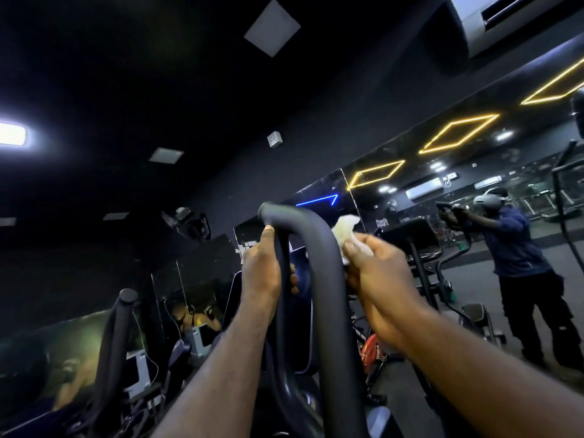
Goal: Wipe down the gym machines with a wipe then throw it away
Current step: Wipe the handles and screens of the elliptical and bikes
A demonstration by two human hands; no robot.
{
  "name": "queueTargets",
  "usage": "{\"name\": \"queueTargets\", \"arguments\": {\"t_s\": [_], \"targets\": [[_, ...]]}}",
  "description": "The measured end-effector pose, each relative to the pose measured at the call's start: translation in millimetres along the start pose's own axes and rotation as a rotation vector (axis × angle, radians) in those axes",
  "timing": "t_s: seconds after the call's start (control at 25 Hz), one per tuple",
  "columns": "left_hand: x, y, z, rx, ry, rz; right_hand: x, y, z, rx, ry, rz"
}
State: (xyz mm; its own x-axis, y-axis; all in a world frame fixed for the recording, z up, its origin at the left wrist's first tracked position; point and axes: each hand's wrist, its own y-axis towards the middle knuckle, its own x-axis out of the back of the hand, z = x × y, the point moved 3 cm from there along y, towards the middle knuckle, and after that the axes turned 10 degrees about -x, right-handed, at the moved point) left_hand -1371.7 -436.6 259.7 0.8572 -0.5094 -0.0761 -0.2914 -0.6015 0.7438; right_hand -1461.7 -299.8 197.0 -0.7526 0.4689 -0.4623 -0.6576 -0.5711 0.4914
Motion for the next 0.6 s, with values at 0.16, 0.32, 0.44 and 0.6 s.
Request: {"name": "queueTargets", "arguments": {"t_s": [0.16, 0.32, 0.44, 0.6], "targets": [[0, 1, 1, -0.004, -0.008, 0.003, -16, -1, 6, -0.049, 0.142, 0.012], [0, 2, 6, 0.005, -0.049, 0.027, 6, -30, -20, -0.074, 0.148, 0.013], [3, 2, 6, 0.001, -0.037, 0.034, -6, -7, -4, -0.108, 0.230, 0.044], [4, 4, 9, -0.018, -0.038, 0.032, 0, -48, -45, -0.144, 0.230, 0.060]]}}
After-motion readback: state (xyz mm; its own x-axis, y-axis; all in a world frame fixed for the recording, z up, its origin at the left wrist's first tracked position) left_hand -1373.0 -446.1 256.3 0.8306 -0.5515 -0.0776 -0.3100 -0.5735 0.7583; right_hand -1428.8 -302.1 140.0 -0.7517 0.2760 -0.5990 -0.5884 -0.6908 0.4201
